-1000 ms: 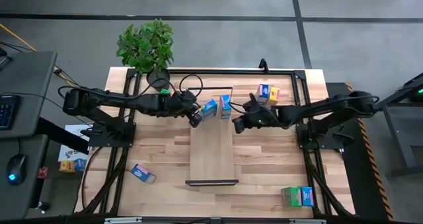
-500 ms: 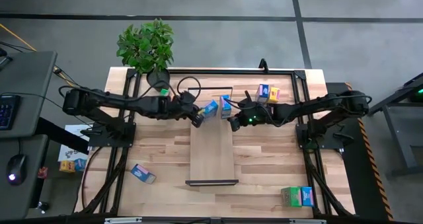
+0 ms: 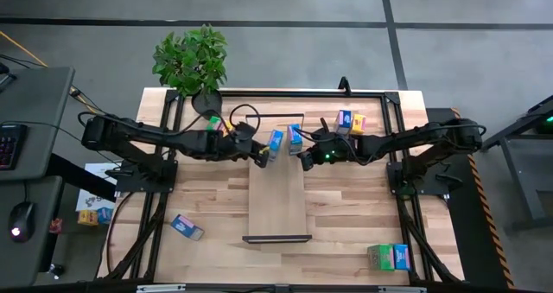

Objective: Stack cereal on shelf
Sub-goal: Put the left light blue cereal box on the shelf aligned with the other light blue cereal box

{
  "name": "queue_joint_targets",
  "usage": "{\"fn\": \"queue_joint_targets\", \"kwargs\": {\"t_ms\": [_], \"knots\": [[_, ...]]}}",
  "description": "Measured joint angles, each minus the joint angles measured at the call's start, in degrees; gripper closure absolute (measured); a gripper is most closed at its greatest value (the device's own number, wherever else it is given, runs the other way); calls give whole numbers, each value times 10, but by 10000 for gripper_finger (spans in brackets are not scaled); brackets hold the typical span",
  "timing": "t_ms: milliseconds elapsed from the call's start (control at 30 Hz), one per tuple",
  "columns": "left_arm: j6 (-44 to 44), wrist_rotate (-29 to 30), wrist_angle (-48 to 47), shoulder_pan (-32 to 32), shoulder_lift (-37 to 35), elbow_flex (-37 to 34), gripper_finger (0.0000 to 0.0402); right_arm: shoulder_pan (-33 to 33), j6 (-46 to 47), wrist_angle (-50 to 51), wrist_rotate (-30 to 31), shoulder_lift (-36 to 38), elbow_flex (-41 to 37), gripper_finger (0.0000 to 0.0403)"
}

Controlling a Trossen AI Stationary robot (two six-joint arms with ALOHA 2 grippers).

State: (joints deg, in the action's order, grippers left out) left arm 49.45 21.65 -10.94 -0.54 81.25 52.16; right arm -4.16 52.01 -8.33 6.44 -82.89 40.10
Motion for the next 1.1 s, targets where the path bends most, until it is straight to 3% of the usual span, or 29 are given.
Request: {"fn": "queue_joint_targets", "kwargs": {"t_ms": [333,733,900,1100], "knots": [[-19,-2,29,-3,0,0,401,0,0,-1,0,0,0,403],[-77,0,-100,-7,16,-1,401,0,4,-2,-10,0,0,403],[-123,-18,-46,-7,69,-1,401,0,4,-12,-11,0,0,403],[-119,-52,21,-6,126,0,401,0,4,-22,-20,0,0,403]]}}
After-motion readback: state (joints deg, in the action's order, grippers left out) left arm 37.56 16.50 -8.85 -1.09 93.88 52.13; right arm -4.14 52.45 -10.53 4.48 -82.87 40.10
